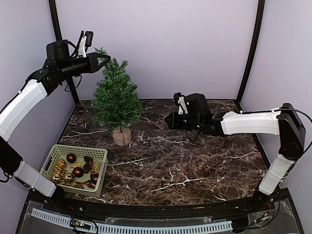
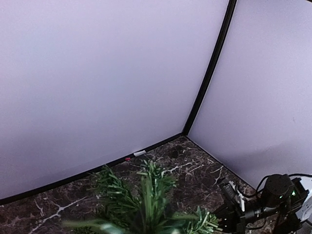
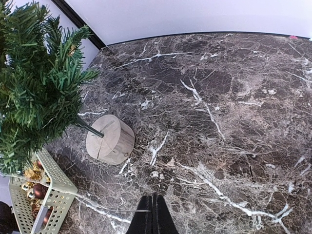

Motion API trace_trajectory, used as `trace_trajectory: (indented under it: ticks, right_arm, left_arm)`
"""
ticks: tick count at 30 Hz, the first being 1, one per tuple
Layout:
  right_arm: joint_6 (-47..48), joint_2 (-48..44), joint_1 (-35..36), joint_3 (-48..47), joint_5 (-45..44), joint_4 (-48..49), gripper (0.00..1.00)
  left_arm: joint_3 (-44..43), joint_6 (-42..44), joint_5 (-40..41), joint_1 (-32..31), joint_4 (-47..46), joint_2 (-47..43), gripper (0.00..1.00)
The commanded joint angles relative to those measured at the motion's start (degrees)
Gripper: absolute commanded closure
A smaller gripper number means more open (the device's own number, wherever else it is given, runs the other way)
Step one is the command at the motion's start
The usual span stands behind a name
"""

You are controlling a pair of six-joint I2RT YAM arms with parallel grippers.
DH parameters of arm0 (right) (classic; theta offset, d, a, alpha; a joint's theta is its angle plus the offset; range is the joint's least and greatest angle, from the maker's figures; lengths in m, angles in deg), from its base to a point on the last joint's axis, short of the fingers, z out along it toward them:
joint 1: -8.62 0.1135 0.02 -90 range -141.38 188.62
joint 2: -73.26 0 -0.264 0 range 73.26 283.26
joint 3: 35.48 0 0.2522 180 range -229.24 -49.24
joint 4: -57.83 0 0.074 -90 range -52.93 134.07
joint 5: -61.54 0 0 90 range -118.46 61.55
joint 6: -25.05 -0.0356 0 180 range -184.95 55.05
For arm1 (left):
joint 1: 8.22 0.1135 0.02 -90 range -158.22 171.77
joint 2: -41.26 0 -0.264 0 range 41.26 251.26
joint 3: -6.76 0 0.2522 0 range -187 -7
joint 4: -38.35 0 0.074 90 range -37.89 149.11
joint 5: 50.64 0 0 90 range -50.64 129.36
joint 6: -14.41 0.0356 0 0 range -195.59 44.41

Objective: Decorate the small christmas tree
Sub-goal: Pick up the Christmas tree at the center of the board, then place the Christmas tree at the center of the board.

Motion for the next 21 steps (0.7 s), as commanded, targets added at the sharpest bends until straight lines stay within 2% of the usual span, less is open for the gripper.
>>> trace_trajectory:
  ticks: [1,3,11,21]
  right_arm:
    - [0.85,-3.37,0.02,-0.1,-2.15,1.87,1.0]
    - [1.06,-4.55,0.04,0.24,-3.25,1.52,1.0]
    - [1.5,-11.63,0.02,2.4,-8.34,-1.67,1.0]
    - [1.04,-18.52,0.14,4.33,-9.31,-3.8,1.0]
  left_arm:
    - [-3.88,2.11,-3.26,-2.01,0.23,0.4,0.97]
    - [-5.2,2.32,-4.89,-2.85,0.72,1.01,1.0]
    - [-10.34,-0.75,-12.87,-4.86,-0.39,2.96,1.0]
    - [-13.07,-4.68,-18.92,-5.74,-2.42,5.48,1.0]
